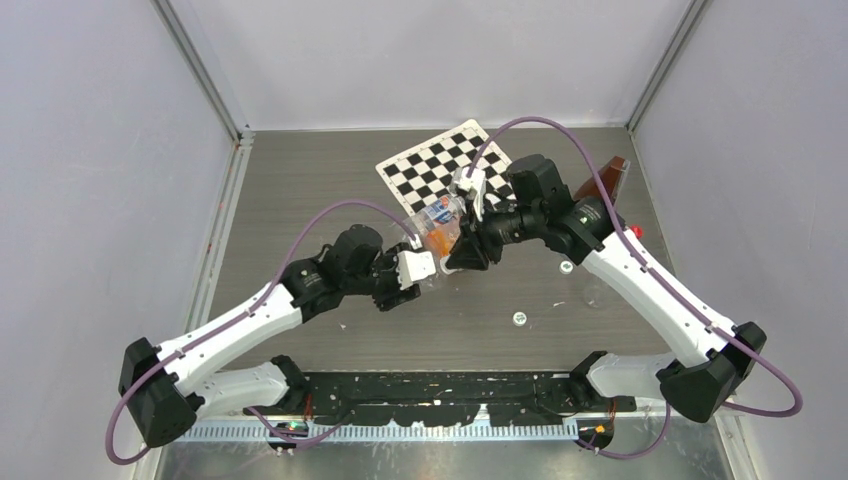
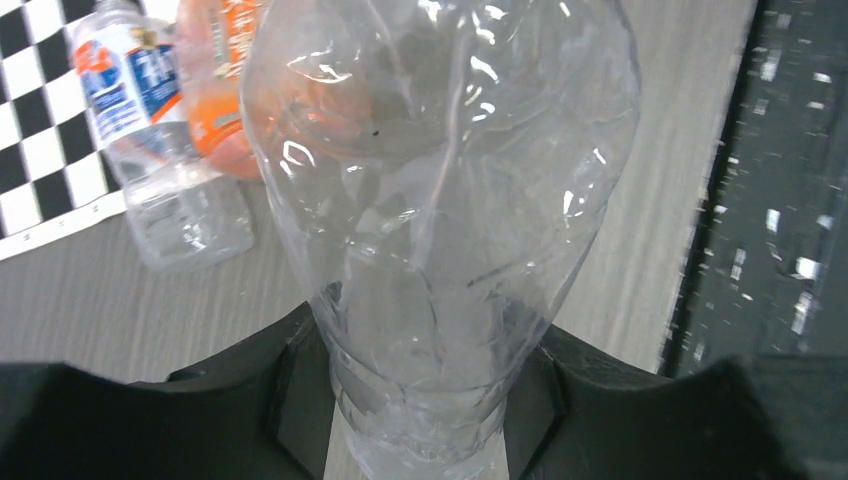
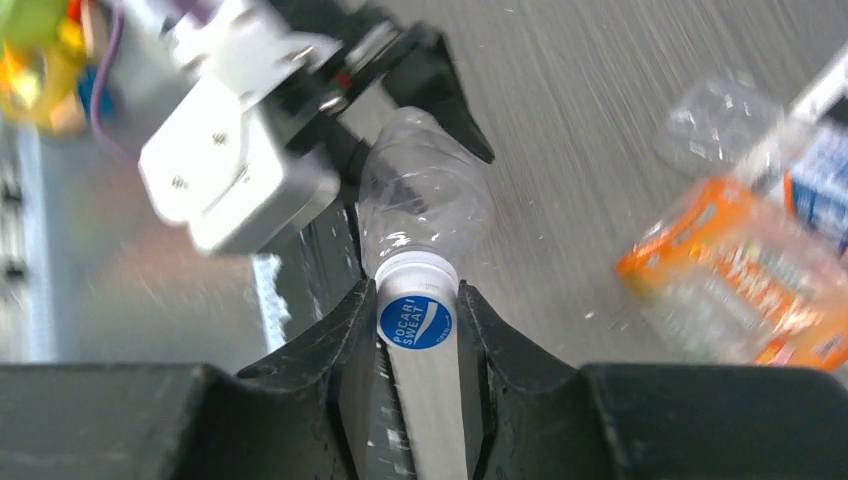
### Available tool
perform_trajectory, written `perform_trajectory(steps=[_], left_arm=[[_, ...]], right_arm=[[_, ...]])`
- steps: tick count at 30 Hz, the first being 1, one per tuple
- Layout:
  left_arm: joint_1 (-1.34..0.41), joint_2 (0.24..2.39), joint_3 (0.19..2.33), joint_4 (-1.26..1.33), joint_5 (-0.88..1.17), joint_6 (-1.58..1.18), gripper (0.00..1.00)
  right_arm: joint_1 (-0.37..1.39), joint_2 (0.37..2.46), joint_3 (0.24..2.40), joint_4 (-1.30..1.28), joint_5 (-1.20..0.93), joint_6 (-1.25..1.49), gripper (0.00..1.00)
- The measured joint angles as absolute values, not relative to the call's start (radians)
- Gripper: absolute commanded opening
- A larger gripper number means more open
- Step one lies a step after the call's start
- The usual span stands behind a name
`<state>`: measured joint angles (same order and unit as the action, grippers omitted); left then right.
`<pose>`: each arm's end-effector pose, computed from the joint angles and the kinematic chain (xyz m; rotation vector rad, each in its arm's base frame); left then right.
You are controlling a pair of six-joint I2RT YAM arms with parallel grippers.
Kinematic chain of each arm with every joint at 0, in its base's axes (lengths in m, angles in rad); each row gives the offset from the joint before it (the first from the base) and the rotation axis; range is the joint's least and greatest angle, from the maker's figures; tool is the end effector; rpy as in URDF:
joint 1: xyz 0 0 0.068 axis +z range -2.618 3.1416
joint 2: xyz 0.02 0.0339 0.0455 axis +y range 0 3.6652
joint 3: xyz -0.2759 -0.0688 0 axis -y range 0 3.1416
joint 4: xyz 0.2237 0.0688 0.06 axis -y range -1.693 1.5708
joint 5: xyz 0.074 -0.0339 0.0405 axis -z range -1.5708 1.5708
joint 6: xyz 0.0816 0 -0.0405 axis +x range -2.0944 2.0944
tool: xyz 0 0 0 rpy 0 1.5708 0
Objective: Screw on the bottle caps
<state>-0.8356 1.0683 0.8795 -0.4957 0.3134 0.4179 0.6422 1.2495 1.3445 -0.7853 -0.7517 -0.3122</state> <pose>0.1394 -0.1916 0.2764 1.4713 1.7412 -0.5750 0.1691 0.1961 0.3712 -1.3700 1.7616 1.0238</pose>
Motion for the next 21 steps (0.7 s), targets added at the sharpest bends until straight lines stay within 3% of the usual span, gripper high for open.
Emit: perform_trajectory(steps=[4,7,8,14,21], left_arm=[[-0.864,1.056,0.825,-0.383,0.168,0.396,0.00],[-0.884,1.049,0.786,-0.294,0.079,0.360,0.00],[-0.888,1.046,0.772,-0.262,0.055,0.344,0.00],[-0.896,1.042,0.706,-0.092,-0.015,0.230,0.00],[-0.897,1.042,0.680,0.022,-0.003,0.099,0.00]], right_arm=[[0.648,1.248,1.331,-0.710,-0.550,0.091,0.03],[0.648,1.248,1.331,-0.688,-0.443,0.320,0.21],[0.648,1.248,1.331,-0.677,-0.416,0.375,0.32],[0.651,1.209,1.282,-0.573,-0.299,0.547,0.61],[0.648,1.132,1.196,-0.426,-0.238,0.580,0.65]])
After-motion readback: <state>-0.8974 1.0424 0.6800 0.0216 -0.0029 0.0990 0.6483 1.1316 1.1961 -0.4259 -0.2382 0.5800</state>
